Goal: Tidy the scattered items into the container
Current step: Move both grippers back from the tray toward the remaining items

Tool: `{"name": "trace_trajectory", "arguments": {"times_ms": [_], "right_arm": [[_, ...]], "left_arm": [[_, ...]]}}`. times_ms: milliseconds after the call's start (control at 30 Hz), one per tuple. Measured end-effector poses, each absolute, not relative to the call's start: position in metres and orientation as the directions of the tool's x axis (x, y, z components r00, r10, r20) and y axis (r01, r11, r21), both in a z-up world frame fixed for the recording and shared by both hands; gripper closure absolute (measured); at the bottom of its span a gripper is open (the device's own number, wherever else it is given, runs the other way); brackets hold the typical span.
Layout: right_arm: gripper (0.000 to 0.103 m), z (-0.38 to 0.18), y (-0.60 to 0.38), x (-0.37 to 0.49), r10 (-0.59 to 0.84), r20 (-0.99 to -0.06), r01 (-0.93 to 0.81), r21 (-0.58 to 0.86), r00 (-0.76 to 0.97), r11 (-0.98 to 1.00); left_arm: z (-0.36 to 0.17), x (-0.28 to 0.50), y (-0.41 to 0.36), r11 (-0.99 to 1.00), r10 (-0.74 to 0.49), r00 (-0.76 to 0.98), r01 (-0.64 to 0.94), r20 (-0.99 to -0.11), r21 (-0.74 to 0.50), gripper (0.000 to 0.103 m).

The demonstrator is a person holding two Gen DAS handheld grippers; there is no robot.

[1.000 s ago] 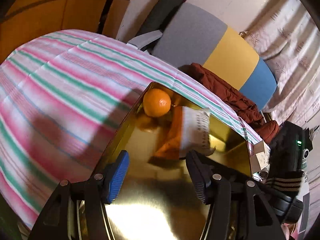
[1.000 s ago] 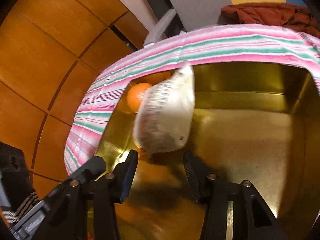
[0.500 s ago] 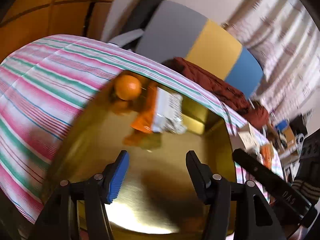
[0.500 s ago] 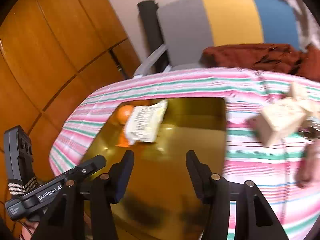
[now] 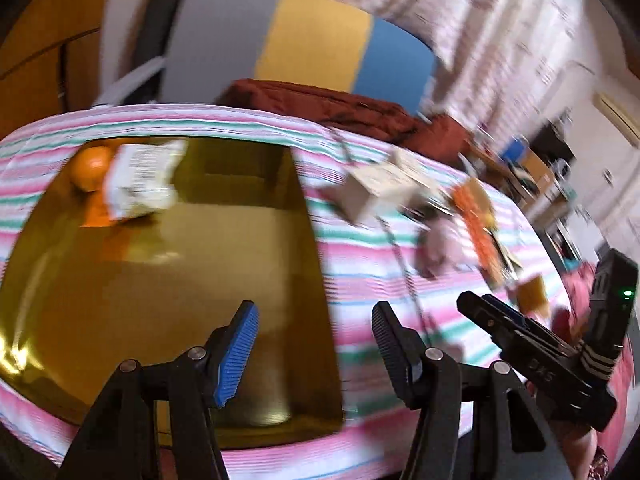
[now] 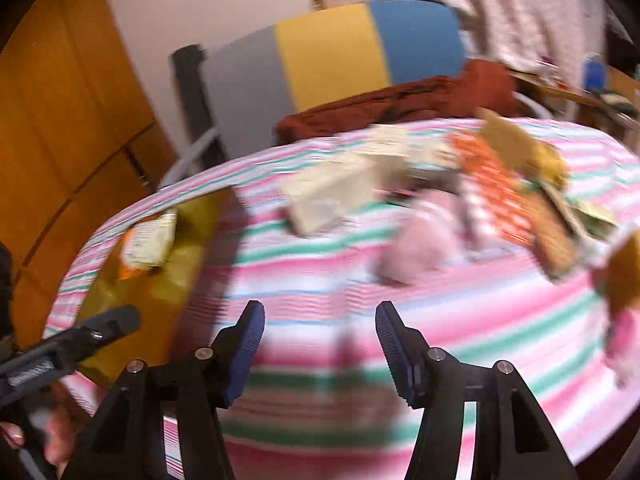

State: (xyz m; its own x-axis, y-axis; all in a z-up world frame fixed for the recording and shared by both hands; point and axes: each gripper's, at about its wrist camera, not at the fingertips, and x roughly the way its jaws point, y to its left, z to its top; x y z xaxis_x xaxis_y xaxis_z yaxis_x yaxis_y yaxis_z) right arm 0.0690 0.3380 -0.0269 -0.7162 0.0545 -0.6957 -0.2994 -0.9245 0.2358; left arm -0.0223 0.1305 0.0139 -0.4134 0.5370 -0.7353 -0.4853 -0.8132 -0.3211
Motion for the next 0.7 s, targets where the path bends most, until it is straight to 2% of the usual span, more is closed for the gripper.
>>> {"name": "trace_trajectory", "arguments": {"times_ms": [167,300,367,433,567,700], "right_arm": [[0.042,-0.036,0.388,0.115,0.174,-0.714,-0.442,0.207,-0.678,-0.873],[0.04,-0.03,0.429,0.155,0.317,-0.678,-0.57,0.183,-0.663,-0.801],[0.027,-0.027,0.448,0.175,0.404,-0.653,-0.638,0.161,-0.641,-0.753],[0.022,-0.026,0.467,0.192,0.466,-0.639,-0.693,0.151,-0.612,-0.705],[0.02,-0.036,0.501,0.209,0.51,-0.656,-0.756,0.144,-0.556,-0.638],[0.02,-0.052,0.529,0.215,0.486,-0.678,-0.772,0.193,-0.551,-0.605]], "left_arm": [[0.007,0.002,0.172,-0.758,0.566,-0.342,-0.575,-0.75,-0.309,0.043],[0.001,0.02,0.201,-0.718,0.575,-0.293,-0.629,-0.764,-0.298,0.043],[-0.003,0.027,0.211,-0.704,0.574,-0.272,-0.646,-0.772,-0.295,0.043],[-0.007,0.03,0.219,-0.695,0.572,-0.259,-0.656,-0.778,-0.293,0.043],[-0.015,0.031,0.23,-0.687,0.561,-0.24,-0.669,-0.792,-0.284,0.043],[-0.024,0.028,0.236,-0.697,0.539,-0.234,-0.664,-0.809,-0.272,0.043]]}}
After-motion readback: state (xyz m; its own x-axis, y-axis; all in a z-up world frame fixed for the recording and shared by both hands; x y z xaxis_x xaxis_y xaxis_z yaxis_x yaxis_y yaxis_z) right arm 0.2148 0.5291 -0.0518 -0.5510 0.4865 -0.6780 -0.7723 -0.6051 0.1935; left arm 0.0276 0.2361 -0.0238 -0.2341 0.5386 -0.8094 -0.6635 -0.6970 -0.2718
